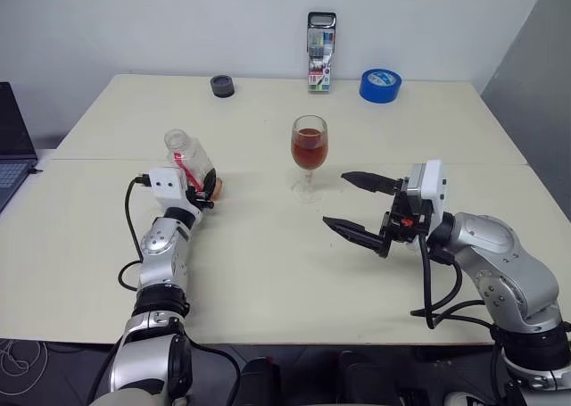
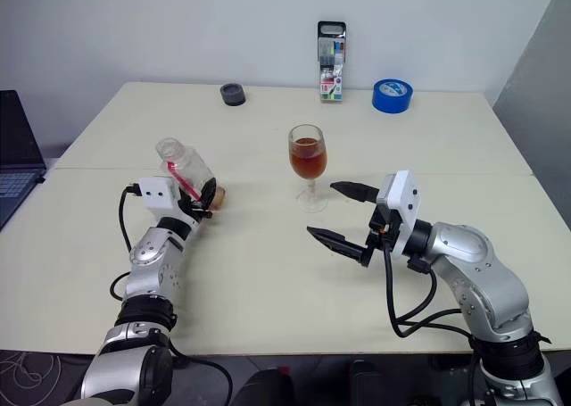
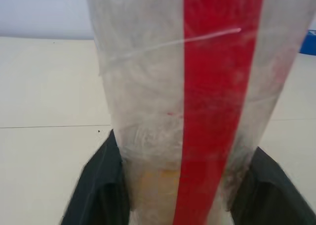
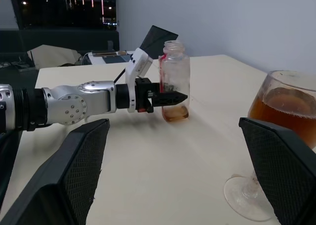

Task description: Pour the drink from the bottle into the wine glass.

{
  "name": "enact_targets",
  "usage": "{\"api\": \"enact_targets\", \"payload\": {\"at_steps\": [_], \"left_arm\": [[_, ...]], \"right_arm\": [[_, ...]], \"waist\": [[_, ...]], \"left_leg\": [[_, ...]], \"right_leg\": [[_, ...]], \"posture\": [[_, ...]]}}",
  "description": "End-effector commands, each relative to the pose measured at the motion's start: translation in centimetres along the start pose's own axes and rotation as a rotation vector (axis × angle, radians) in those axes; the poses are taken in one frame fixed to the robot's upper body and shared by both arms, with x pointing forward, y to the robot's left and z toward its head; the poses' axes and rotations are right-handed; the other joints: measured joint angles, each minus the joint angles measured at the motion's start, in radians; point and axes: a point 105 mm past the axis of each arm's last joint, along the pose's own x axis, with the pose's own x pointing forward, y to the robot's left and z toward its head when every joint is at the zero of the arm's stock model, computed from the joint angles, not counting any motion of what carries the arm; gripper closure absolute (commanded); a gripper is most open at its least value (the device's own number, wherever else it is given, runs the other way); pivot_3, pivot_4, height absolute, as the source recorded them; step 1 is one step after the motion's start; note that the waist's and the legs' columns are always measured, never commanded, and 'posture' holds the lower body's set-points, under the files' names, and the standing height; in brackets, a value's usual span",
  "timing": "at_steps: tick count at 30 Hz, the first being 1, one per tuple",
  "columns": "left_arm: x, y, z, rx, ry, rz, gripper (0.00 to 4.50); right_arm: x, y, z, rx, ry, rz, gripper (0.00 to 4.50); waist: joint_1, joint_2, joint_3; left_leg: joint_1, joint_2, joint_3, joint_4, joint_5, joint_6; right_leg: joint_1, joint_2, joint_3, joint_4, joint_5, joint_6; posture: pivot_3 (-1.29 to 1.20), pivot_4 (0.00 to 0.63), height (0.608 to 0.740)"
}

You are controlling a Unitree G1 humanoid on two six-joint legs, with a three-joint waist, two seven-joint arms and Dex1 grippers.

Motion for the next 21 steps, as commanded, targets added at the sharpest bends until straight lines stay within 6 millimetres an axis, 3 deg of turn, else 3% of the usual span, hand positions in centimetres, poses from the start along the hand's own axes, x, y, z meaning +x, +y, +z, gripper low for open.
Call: {"api": "enact_targets", "payload": {"at_steps": [1,4,21], "left_arm": [[-0.4,0.0,0.1,-0.016,-0.016,-0.003,0.78],[-1.0,-0.4,-0.1,0.010,-0.008,-0.009,0.02],[-7.9,-2.3,-0.3,0.045,0.131,0.049,0.02]], "right_arm": [[0.1,0.3,0.5,-0.023,-0.008,0.004,0.00],[-0.2,0.3,0.1,-0.018,0.010,-0.012,0.00],[-3.6,-1.6,-2.9,0.040,0.113,-0.492,0.00]], "waist": [[0.000,0.000,0.000],[-0.001,0.000,0.000],[0.000,0.000,0.000]], "left_leg": [[0.000,0.000,0.000,0.000,0.000,0.000],[0.000,0.000,0.000,0.000,0.000,0.000],[0.000,0.000,-0.001,-0.001,0.000,0.000]], "right_leg": [[0.000,0.000,0.000,0.000,0.000,0.000],[0.000,0.000,0.000,0.000,0.000,0.000],[0.001,0.000,0.000,-0.001,0.000,0.000]], "posture": [[0.00,0.150,0.740],[0.00,0.150,0.740],[0.00,0.150,0.740]]}}
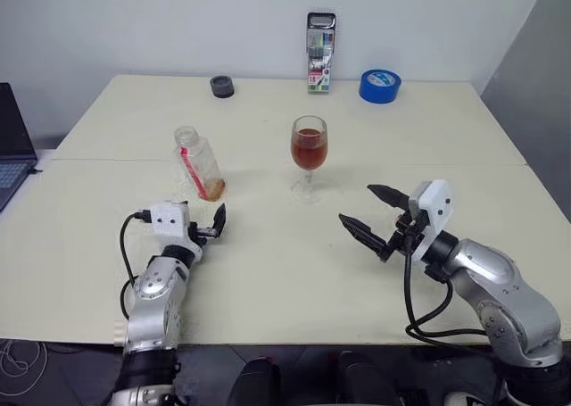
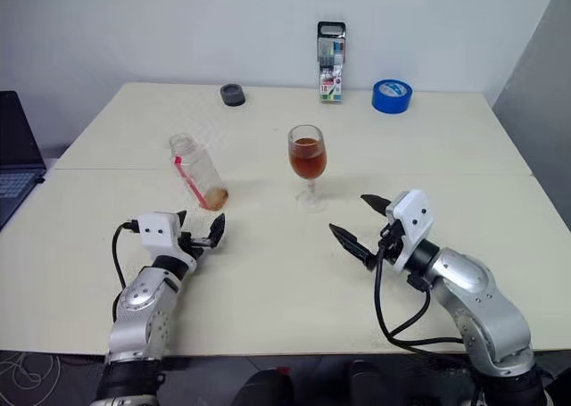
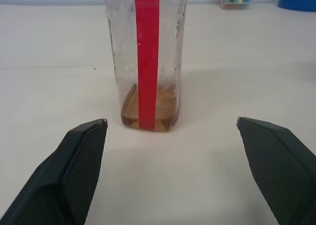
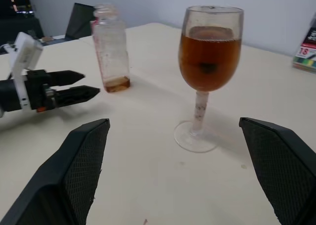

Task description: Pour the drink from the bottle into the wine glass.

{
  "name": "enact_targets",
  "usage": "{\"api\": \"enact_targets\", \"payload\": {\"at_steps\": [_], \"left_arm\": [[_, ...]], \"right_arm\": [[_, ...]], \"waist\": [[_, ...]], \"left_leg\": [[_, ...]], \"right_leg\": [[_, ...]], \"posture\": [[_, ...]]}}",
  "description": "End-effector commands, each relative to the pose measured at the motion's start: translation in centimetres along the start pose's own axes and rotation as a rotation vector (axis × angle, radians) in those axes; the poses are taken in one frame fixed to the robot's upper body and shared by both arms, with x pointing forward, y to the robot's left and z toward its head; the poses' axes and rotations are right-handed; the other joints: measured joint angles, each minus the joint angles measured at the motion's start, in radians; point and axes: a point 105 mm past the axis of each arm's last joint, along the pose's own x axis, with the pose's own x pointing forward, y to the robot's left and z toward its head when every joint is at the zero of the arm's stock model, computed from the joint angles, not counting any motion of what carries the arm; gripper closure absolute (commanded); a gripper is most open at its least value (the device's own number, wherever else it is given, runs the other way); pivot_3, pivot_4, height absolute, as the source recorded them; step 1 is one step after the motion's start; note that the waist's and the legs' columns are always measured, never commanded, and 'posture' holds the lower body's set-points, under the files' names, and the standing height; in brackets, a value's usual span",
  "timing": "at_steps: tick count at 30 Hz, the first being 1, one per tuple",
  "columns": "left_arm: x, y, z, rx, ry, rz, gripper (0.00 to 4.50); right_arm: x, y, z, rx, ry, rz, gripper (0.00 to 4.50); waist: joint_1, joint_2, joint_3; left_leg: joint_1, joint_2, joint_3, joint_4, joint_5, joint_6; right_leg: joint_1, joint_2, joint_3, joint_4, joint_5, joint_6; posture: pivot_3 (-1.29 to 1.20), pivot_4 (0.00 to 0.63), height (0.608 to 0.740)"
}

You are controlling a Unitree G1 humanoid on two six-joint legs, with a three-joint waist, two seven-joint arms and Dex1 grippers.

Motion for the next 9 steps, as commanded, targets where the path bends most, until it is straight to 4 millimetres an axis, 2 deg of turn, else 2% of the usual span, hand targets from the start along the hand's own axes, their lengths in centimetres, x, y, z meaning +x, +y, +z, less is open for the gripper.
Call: {"api": "enact_targets", "payload": {"at_steps": [1,3,7,9], "left_arm": [[-1.3,-0.7,1.3,0.017,-0.002,0.020,0.02],[-2.1,-1.0,1.5,0.040,0.022,0.032,0.02],[-4.2,-2.3,2.1,0.068,0.078,0.100,0.02],[-5.1,-2.9,2.9,0.062,0.071,0.127,0.02]], "right_arm": [[-1.2,-1.6,0.4,-0.040,0.012,-0.179,0.00],[-1.8,-2.8,-0.1,-0.029,0.032,-0.296,0.00],[-3.9,-6.1,-1.8,-0.034,0.141,-0.635,0.00],[-4.7,-6.7,-2.5,-0.003,0.176,-0.727,0.00]], "waist": [[0.001,0.000,0.000],[0.001,0.000,0.000],[0.001,0.000,0.000],[0.001,0.000,0.000]], "left_leg": [[0.000,0.000,0.000,0.000,0.000,0.000],[0.000,0.000,0.000,0.000,0.000,0.000],[0.000,0.000,0.000,0.000,0.000,0.000],[0.000,0.000,0.000,-0.001,0.000,0.000]], "right_leg": [[0.000,0.000,0.000,0.000,0.000,0.000],[0.000,0.000,0.000,0.000,0.000,0.000],[0.000,0.000,0.000,0.000,0.000,0.000],[0.000,0.000,0.000,0.000,0.000,0.000]], "posture": [[0.00,0.150,0.740],[0.00,0.150,0.740],[0.00,0.150,0.740],[0.00,0.150,0.740]]}}
